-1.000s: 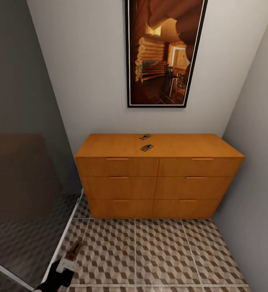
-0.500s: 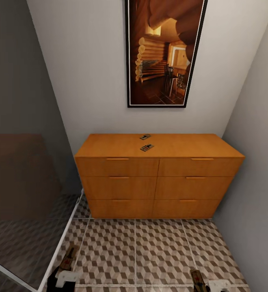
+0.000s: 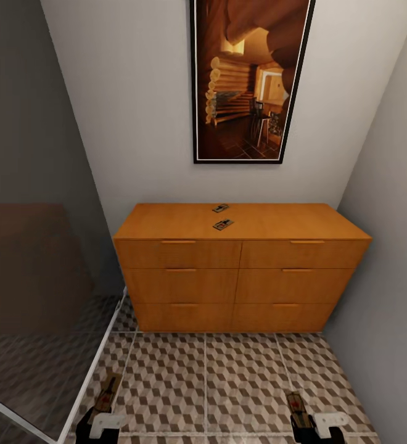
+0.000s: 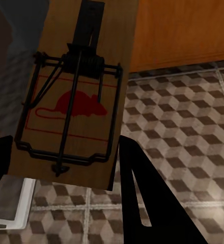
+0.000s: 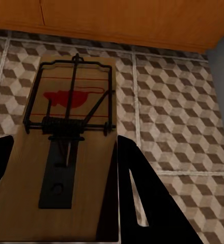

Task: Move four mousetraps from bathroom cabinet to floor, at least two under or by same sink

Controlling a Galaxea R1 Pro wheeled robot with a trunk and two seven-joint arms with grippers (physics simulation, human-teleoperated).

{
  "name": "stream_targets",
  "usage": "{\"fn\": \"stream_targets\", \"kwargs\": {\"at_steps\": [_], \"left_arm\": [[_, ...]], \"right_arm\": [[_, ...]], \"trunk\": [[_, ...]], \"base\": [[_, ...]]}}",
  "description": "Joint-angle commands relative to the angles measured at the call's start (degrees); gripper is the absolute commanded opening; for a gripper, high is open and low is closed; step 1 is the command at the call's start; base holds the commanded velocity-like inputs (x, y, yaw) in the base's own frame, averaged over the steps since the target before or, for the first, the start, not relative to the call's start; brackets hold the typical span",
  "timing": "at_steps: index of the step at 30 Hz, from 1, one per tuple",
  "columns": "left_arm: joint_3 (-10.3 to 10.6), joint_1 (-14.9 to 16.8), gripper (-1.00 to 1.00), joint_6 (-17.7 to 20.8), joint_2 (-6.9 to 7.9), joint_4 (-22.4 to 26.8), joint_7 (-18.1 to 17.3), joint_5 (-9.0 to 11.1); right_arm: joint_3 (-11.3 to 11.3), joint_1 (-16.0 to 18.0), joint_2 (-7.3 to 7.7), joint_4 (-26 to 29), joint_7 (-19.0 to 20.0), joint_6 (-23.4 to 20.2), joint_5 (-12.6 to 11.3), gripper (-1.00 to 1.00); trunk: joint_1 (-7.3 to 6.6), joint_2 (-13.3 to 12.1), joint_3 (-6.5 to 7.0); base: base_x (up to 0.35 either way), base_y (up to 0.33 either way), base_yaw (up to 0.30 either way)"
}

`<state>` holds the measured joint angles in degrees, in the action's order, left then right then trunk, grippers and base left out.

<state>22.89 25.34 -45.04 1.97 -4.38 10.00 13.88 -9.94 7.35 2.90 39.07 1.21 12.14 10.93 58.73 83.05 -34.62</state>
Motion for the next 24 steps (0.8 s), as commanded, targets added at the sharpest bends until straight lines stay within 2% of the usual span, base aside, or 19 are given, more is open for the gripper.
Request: {"fn": "stream_targets", "kwargs": {"at_steps": [1,3,6,9,13,24], "left_arm": [[0.5,0.0,-1.0,-0.2,-0.03,-0.2,0.3,0.1],[0.5,-0.6,-1.0,-0.4,-0.19,-0.2,0.2,0.1],[0.5,-3.1,-1.0,-0.7,-1.83,-0.2,0.1,0.1],[0.5,-4.7,-1.0,-2.3,-2.7,-0.2,0.0,0.0],[0.5,-5.2,-1.0,-3.4,-2.53,-0.1,0.2,0.0],[0.5,-5.3,-1.0,-3.4,-2.15,-0.1,0.4,0.1]], "right_arm": [[-0.3,0.0,-0.01,-0.1,0.2,0.5,0.4,-1.0],[-0.4,0.0,0.22,-0.2,0.2,1.9,0.4,-1.0],[-0.5,0.0,0.66,-0.3,0.2,5.6,0.4,-1.0],[-0.6,0.0,0.83,-0.3,0.0,8.4,0.4,-1.0],[-0.7,0.0,0.81,-0.3,-0.3,9.3,0.3,-1.0],[-0.7,0.0,0.54,-0.5,-0.8,9.5,0.3,-1.0]], "trunk": [[0.0,0.0,-0.05],[0.0,0.0,-0.05],[0.0,0.0,-0.05],[0.0,0.0,-0.05],[0.0,0.0,-0.05],[0.0,0.0,-0.06]], "base": [[0.0,0.0,0.0],[0.0,0.0,0.0],[0.0,0.0,0.0],[0.0,0.0,0.0],[0.0,0.0,0.0],[0.0,0.0,0.013]]}}
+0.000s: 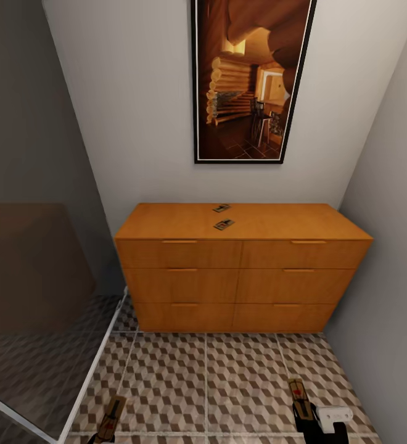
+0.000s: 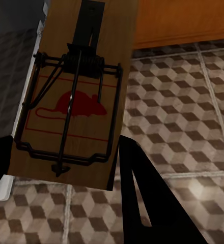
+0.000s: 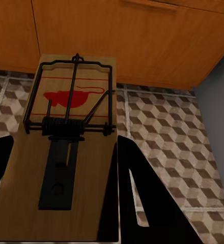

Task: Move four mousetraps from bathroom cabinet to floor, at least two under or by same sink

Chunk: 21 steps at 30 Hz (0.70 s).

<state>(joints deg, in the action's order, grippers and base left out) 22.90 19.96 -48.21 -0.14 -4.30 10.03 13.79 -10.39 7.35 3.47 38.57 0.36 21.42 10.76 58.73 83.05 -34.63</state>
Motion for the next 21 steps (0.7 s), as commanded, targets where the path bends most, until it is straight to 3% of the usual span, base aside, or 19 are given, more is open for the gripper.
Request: {"fn": "stream_targets", "kwargs": {"at_steps": [1,7,21], "left_arm": [[0.5,0.1,-1.0,-0.2,-0.04,-0.2,0.3,0.2],[0.5,0.1,-1.0,-0.2,-0.04,-0.2,0.3,0.2],[0.5,0.1,-1.0,-0.1,-0.04,-0.2,0.3,0.2]], "right_arm": [[-0.2,0.0,-0.04,0.0,-0.2,0.2,0.4,-1.0],[-0.2,0.0,-0.04,-0.6,-2.2,0.2,0.4,-1.0],[-0.2,0.0,-0.13,-0.9,-2.5,0.3,0.4,-1.0]], "trunk": [[0.0,0.0,-0.06],[0.0,0.0,-0.09],[0.0,0.0,0.18]], "base": [[0.0,0.0,0.174],[0.0,0.0,0.253],[-0.009,0.0,0.28]]}}
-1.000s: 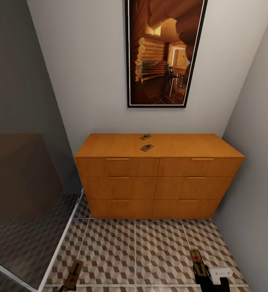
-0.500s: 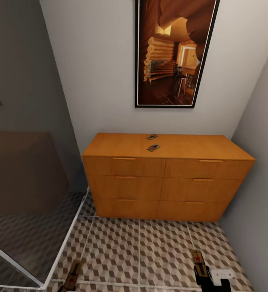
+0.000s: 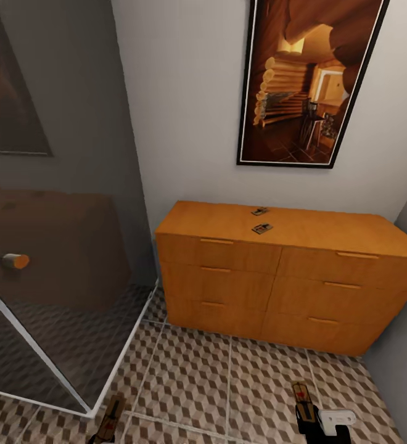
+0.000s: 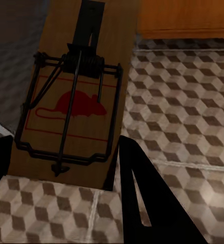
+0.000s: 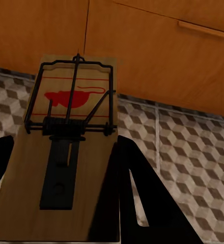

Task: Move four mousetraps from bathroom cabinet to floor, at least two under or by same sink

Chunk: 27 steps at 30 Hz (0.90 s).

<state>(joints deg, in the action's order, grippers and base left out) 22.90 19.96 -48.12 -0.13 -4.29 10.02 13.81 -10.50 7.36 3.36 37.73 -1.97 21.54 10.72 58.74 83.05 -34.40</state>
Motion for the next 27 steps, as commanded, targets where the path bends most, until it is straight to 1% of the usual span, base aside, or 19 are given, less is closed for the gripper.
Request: {"fn": "stream_targets", "kwargs": {"at_steps": [1,13,27], "left_arm": [[0.5,0.1,-1.0,-0.2,-0.04,-0.2,0.4,0.2],[0.5,0.1,-1.0,-0.2,-0.05,-0.2,0.4,0.2],[0.5,0.1,-1.0,-0.2,-0.07,-0.2,0.3,0.2]], "right_arm": [[-0.1,0.0,-0.02,-0.1,-0.1,0.2,0.4,-1.0],[0.0,0.0,-0.09,-0.2,-0.1,0.2,0.4,-1.0],[-0.1,0.0,-0.04,-1.0,-0.1,0.2,0.4,-1.0]], "trunk": [[-0.01,0.0,-0.05],[-0.01,0.0,-0.04],[-0.01,0.0,-0.04]], "base": [[-0.119,0.0,0.284],[-0.283,0.0,0.285],[-0.024,0.0,0.285]]}}
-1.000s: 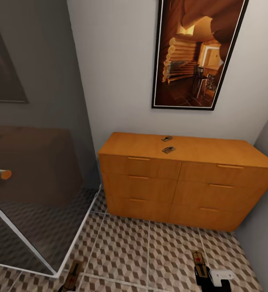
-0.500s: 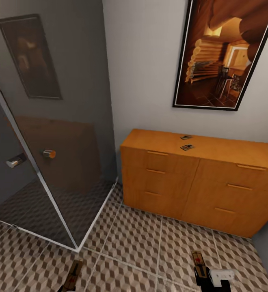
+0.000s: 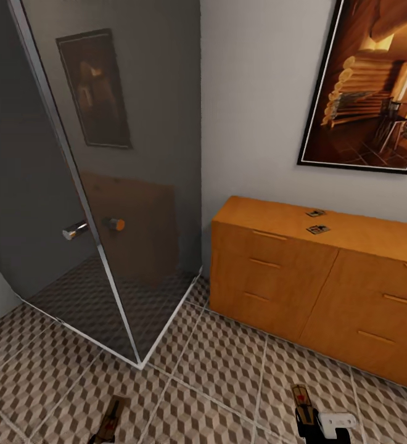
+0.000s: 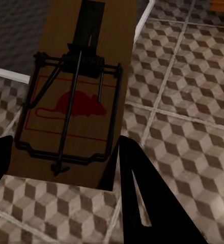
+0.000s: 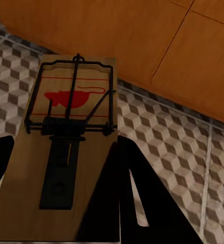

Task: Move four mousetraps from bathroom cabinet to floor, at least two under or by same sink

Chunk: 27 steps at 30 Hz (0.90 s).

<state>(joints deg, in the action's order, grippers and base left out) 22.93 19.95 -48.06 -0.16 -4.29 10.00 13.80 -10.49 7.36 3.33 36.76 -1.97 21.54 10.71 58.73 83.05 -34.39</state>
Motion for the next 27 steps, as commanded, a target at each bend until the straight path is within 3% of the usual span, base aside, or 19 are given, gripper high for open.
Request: {"fn": "stream_targets", "kwargs": {"at_steps": [1,9,27], "left_arm": [[0.5,0.1,-1.0,-0.2,-0.01,-0.2,0.3,0.2],[0.5,0.1,-1.0,0.4,1.16,-0.2,0.2,0.1],[0.5,0.1,-1.0,0.4,1.22,-0.2,0.1,0.1]], "right_arm": [[-0.1,0.0,-0.01,0.0,-0.1,0.2,0.4,-1.0],[-0.1,0.0,-0.01,-0.1,-0.1,0.3,0.4,-1.0],[-0.1,0.0,-0.07,-0.3,-0.1,0.3,0.4,-1.0]], "trunk": [[0.0,0.0,-0.05],[0.0,0.0,-0.05],[0.0,0.0,-0.05]], "base": [[0.0,0.0,0.285],[0.0,0.0,0.286],[0.0,0.0,0.287]]}}
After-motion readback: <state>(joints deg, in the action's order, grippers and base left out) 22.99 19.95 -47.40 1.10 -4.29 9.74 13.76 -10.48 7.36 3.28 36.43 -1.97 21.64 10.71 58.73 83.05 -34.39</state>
